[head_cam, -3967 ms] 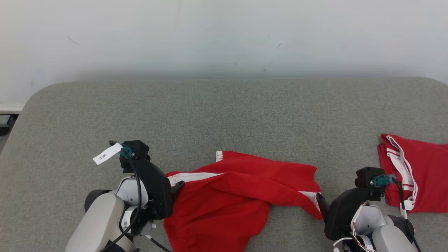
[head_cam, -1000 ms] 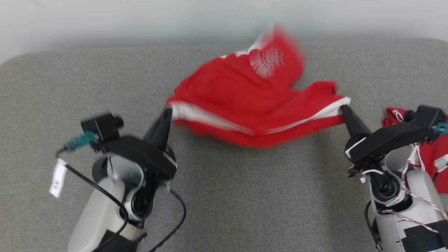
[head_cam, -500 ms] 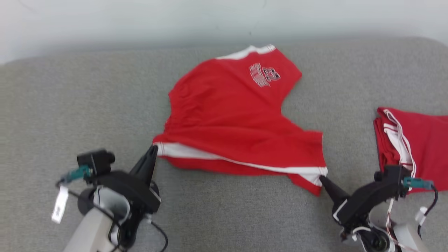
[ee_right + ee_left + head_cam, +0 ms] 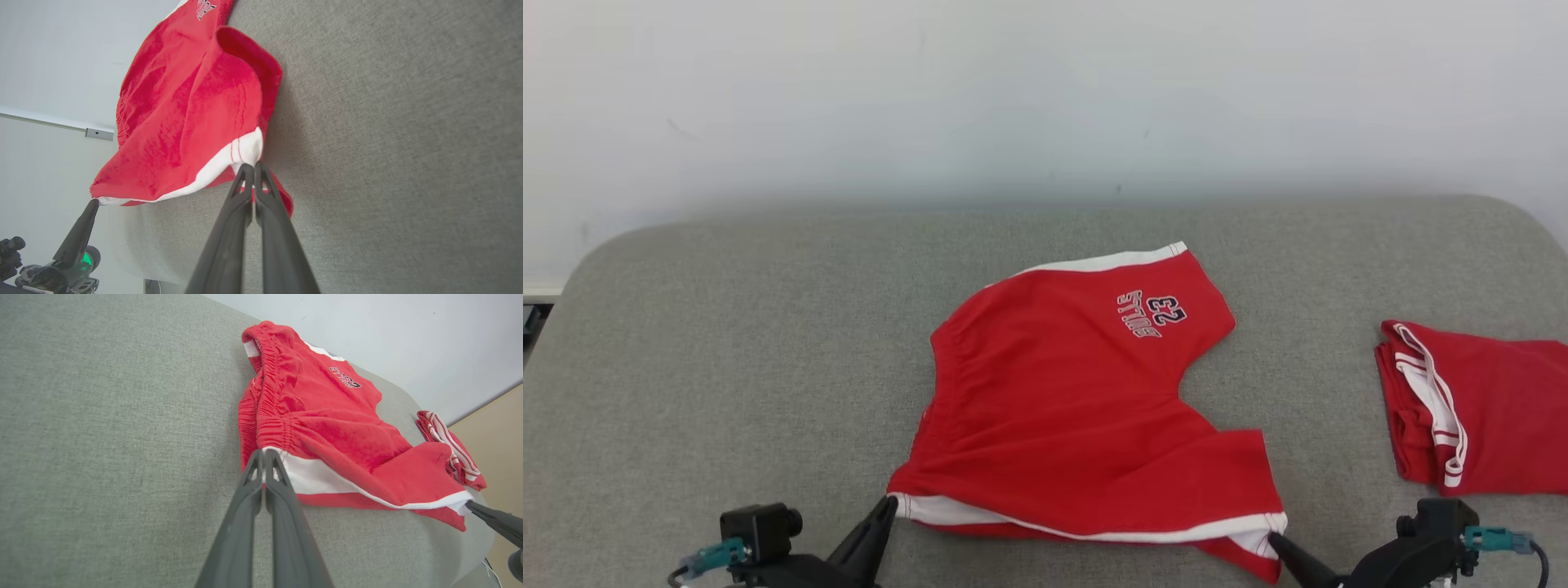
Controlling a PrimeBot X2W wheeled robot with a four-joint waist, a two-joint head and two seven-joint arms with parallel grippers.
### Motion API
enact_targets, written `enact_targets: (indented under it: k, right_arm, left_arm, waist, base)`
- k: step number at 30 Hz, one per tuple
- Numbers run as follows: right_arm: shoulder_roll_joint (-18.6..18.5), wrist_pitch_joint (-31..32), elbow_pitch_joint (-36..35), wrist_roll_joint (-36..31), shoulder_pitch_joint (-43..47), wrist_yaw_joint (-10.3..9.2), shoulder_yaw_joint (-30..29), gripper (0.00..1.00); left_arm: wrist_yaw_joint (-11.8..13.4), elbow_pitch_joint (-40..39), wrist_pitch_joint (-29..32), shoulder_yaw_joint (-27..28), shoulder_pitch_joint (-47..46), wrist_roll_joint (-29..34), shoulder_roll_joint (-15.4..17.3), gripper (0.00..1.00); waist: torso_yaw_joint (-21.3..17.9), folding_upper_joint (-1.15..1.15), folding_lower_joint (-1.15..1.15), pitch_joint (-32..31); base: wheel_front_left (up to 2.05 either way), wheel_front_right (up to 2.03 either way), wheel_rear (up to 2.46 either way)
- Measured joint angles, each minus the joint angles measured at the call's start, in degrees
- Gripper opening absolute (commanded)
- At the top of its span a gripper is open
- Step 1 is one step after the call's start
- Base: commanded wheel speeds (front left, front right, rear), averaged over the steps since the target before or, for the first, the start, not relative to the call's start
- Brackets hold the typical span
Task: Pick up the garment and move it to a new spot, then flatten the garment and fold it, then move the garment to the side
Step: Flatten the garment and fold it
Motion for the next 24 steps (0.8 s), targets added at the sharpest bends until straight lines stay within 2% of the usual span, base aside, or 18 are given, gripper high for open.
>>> enact_targets:
  k: [4,6,7,8,9,10,14,20,24]
  right_arm:
    - [0.0,1.3,-0.9,0.2,1.6,-0.46,1.1,0.00]
    - [0.0,2.2,-0.9,0.2,1.6,-0.56,1.7,0.00]
    - [0.0,2.6,-0.9,0.1,1.6,-0.74,2.1,0.29]
    - [-0.1,2.9,-0.8,-0.1,1.7,-0.81,2.5,0.53]
    - [-0.1,3.3,-0.8,-0.5,1.8,-1.00,2.9,0.81]
    - [-0.1,3.6,-0.8,-0.7,2.1,-1.07,3.2,1.00]
    - [-0.8,3.9,-0.4,-1.5,3.3,-2.07,3.2,1.00]
    - [-4.6,2.5,0.0,-7.4,4.2,-3.54,2.4,1.00]
    - [-6.5,-0.6,-1.4,-11.6,3.5,-3.98,1.9,1.00]
  left_arm:
    - [0.0,-1.0,0.5,-1.7,1.7,-0.8,1.4,0.00]
    - [0.0,-1.2,0.8,-2.5,2.4,-1.3,2.0,0.33]
    - [0.0,-1.3,1.0,-3.1,2.6,-1.4,2.3,0.43]
    - [0.0,-1.3,1.3,-3.6,2.8,-1.3,2.7,0.58]
    - [0.0,-1.3,1.5,-4.0,2.9,-1.2,3.1,0.77]
    - [0.0,-1.3,1.6,-4.2,3.0,-1.2,3.4,1.00]
    - [0.0,-1.2,2.0,-4.4,3.2,-1.2,3.9,1.00]
    - [0.1,0.2,1.3,-1.4,3.7,-1.3,6.2,1.00]
    - [1.9,0.3,-1.2,1.1,3.7,-1.2,7.4,1.00]
  waist:
    - [0.2,0.00,-0.01,-1.1]
    - [0.3,0.00,0.00,-1.2]
    - [0.3,0.00,0.00,-1.2]
    - [0.3,0.00,0.00,-1.2]
    - [0.3,0.00,0.00,-1.2]
    - [0.3,0.00,0.00,-1.2]
    - [0.5,0.00,0.00,-1.1]
    - [1.5,0.00,0.01,-1.0]
    - [1.7,0.01,0.01,-1.1]
  base:
    - [0.00,0.00,0.00]
    - [0.00,0.00,0.00]
    - [0.00,0.00,0.00]
    - [0.00,0.00,0.00]
    - [0.00,0.00,0.00]
    - [0.00,0.00,0.00]
    - [0.00,0.00,0.00]
    - [0.00,0.00,0.00]
    - [0.00,0.00,0.00]
